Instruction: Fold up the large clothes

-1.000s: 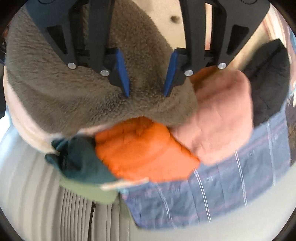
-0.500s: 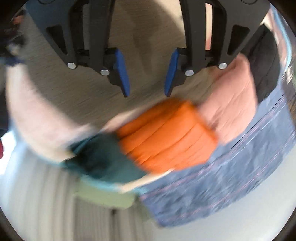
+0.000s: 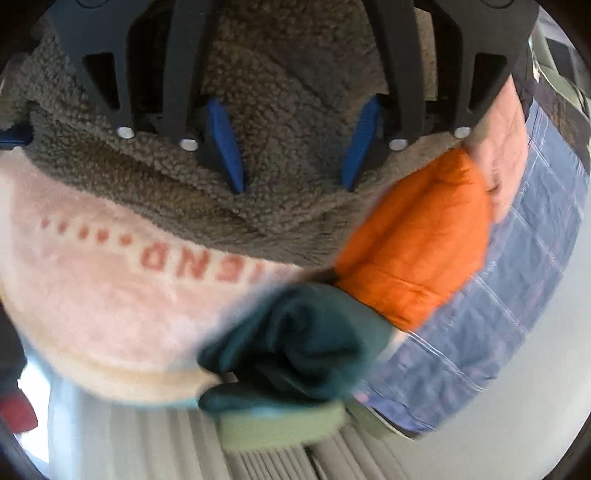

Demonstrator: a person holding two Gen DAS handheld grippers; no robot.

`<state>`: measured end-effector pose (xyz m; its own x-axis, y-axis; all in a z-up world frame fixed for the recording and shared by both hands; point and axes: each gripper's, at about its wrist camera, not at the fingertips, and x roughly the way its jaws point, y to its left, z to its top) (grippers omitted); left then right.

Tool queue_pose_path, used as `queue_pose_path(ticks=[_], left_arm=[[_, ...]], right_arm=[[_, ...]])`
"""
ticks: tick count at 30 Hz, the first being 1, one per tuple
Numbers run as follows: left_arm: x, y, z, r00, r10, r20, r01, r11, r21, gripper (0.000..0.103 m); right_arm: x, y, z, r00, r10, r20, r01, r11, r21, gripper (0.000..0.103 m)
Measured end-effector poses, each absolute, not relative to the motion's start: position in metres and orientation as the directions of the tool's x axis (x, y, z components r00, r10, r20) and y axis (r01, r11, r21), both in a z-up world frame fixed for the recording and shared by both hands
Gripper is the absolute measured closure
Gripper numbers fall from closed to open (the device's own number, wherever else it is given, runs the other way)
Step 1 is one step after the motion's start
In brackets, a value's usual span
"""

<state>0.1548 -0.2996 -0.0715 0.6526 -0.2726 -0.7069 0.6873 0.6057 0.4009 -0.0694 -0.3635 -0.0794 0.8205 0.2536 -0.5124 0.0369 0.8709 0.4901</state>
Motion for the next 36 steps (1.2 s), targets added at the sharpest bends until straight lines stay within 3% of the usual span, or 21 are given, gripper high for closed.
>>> queue_pose_path(ticks=[5, 9, 13, 15, 17, 21, 26, 32, 36], left_arm=[[0.099, -0.23, -0.018, 0.717, -0.379, -0.585, 0.627, 0.717, 0.303, 0.028], [0.016, -0.166, -0.023, 0.731, -0.429, -0.531, 0.638, 0.706, 0.307, 0.02], [-0.048, -0.135, -0.057, 0.64, -0.458, -0.618, 0.712, 0.656, 0.252, 0.019], [-0.069, -0.138, -0.083, 0.626, -0.412, -0.662, 0.723, 0.626, 0.293, 0.019], [-0.075, -0.152, -0.101, 0.689, -0.329, -0.646, 0.674, 0.619, 0.405, 0.019], [-0.052, -0.172, -0.117, 0.785, -0.227, -0.576, 0.552, 0.678, 0.485, 0.019], [-0.035, -0.139, -0.125, 0.761, -0.188, -0.621, 0.524, 0.742, 0.418, 0.018], [-0.04, -0.13, -0.126, 0.791, -0.137, -0.597, 0.494, 0.719, 0.489, 0.018], [-0.054, -0.127, -0.115, 0.738, -0.206, -0.643, 0.564, 0.712, 0.418, 0.026]], right_arm=[[-0.073, -0.365, -0.081, 0.827, 0.259, -0.499, 0.036, 0.861, 0.507, 0.037], [-0.074, -0.363, -0.08, 0.834, 0.246, -0.495, 0.04, 0.866, 0.498, 0.037], [-0.075, -0.363, -0.08, 0.835, 0.247, -0.491, 0.036, 0.866, 0.498, 0.037], [-0.074, -0.363, -0.08, 0.836, 0.249, -0.489, 0.034, 0.866, 0.499, 0.037], [-0.074, -0.363, -0.08, 0.836, 0.246, -0.491, 0.037, 0.867, 0.497, 0.037], [-0.076, -0.362, -0.081, 0.838, 0.235, -0.492, 0.04, 0.873, 0.486, 0.037], [-0.077, -0.36, -0.081, 0.843, 0.238, -0.483, 0.033, 0.872, 0.488, 0.037], [-0.077, -0.346, -0.075, 0.84, 0.228, -0.493, 0.018, 0.896, 0.444, 0.036], [-0.076, -0.355, -0.078, 0.833, 0.25, -0.494, 0.017, 0.88, 0.474, 0.035]])
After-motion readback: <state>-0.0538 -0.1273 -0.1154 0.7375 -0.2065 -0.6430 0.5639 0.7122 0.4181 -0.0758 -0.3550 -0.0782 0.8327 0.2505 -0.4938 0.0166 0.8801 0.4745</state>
